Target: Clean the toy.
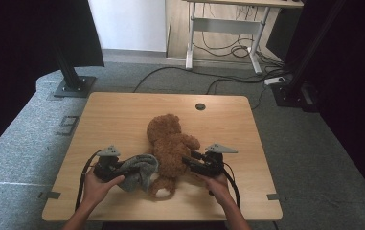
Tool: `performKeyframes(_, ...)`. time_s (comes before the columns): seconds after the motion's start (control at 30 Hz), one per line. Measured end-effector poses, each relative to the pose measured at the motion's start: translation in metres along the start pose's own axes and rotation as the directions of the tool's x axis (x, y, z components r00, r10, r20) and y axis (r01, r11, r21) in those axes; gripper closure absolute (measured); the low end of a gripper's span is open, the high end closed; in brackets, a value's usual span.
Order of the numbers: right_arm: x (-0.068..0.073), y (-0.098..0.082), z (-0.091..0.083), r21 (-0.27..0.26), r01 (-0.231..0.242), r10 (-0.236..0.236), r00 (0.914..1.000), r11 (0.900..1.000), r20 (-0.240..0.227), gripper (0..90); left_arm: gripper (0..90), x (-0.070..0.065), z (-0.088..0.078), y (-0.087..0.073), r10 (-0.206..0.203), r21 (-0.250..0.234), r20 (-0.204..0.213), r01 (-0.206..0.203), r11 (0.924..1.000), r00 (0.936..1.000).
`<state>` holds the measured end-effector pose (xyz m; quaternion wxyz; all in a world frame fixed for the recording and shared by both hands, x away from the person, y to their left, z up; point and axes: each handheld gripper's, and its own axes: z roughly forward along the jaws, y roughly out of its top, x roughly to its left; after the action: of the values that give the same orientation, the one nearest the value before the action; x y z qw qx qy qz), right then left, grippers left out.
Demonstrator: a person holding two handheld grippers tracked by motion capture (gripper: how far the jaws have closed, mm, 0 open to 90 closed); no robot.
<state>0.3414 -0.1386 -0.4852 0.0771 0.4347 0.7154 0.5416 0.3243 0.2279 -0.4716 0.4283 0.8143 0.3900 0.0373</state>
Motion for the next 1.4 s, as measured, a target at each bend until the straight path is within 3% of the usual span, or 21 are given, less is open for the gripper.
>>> performKeyframes(0.33, -0.01, -0.003, -0.016, -0.026, -0.006, 0.007, 0.9994, 1.0, 0.035, 45.5, 66.1, 0.02, -0.006, -0.012, -0.058, -0.001, -0.042, 0.058, 0.9983, 0.9974)
performKeyframes(0.6, -0.026, -0.014, -0.04, -0.033, 0.025, -0.022, 0.9936, 0.999, 0.111, 44.5, 66.1, 0.032, -0.012, -0.017, -0.085, -0.005, -0.082, 0.085, 0.9963, 0.9929)
performKeyframes(0.77, -0.041, -0.025, -0.055, -0.032, 0.009, -0.004, 0.9889, 0.999, 0.149, 44.5, 66.1, 0.041, -0.018, -0.022, -0.112, -0.01, -0.103, 0.111, 0.9938, 0.9884)
performKeyframes(0.83, -0.046, -0.028, -0.059, -0.023, 0.01, -0.006, 0.9853, 1.0, 0.171, 44.5, 66.0, 0.044, -0.019, -0.023, -0.119, -0.007, -0.125, 0.119, 0.9929, 0.985)
performKeyframes(0.9, -0.052, -0.031, -0.061, -0.014, 0.011, -0.008, 0.9814, 1.0, 0.192, 44.0, 66.0, 0.049, -0.021, -0.026, -0.131, 0.004, -0.162, 0.133, 0.9911, 0.9781)
performKeyframes(0.93, -0.054, -0.032, -0.061, -0.01, 0.007, -0.005, 0.9804, 1.0, 0.197, 43.9, 65.9, 0.055, -0.022, -0.029, -0.151, 0.014, -0.181, 0.156, 0.9876, 0.9717)
performKeyframes(1.07, -0.067, -0.038, -0.06, 0.009, -0.015, 0.013, 0.9737, 1.0, 0.227, 43.9, 65.9, 0.068, -0.024, -0.039, -0.19, 0.021, -0.211, 0.199, 0.9797, 0.9588)
performKeyframes(1.3, -0.076, -0.043, -0.057, 0.029, -0.035, 0.026, 0.9671, 0.999, 0.253, 43.7, 63.4, 0.071, -0.025, -0.044, -0.192, 0.035, -0.24, 0.206, 0.9779, 0.9515)
performKeyframes(1.4, -0.075, -0.043, -0.055, 0.029, -0.029, 0.021, 0.9679, 0.999, 0.25, 42.9, 51.7, 0.069, -0.024, -0.043, -0.183, 0.039, -0.266, 0.201, 0.9789, 0.9465)
